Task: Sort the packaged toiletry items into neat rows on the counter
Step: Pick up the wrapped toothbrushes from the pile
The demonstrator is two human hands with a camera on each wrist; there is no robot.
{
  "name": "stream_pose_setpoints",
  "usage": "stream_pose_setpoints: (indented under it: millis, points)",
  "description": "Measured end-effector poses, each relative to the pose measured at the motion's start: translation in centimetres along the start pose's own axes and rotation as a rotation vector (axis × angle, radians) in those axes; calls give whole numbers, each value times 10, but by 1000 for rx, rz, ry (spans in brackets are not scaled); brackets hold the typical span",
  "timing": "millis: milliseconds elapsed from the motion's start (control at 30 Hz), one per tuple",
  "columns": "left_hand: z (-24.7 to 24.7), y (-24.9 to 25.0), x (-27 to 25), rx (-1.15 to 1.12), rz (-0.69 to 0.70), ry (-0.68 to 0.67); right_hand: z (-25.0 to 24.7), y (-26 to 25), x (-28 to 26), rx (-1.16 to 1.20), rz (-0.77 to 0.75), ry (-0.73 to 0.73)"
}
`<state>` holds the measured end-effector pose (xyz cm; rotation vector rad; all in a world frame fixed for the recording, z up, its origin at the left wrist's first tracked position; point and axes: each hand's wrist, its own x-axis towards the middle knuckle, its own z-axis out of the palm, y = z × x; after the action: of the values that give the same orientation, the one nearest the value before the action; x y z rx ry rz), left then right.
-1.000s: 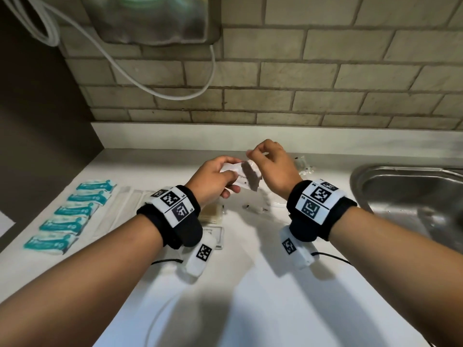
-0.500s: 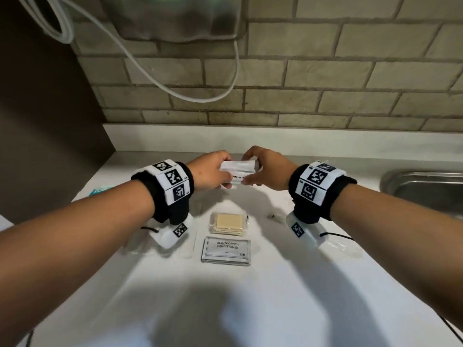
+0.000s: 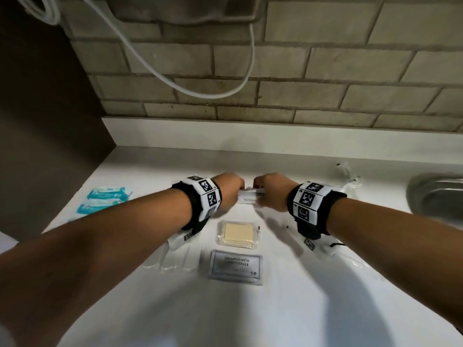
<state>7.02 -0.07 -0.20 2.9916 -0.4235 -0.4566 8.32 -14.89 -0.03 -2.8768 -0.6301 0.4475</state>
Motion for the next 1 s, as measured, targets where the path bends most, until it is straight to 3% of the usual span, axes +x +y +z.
stream_pose_setpoints:
  millis: [433, 733, 1000]
  points:
    - [18, -14, 1, 19, -5, -53, 8, 1, -5, -46, -22, -31]
    - [18, -18, -3, -75, -8, 7, 6, 7, -9, 136, 36, 46]
    - [23, -17, -2, -160, -34, 86, 8, 2, -3, 110, 55, 38]
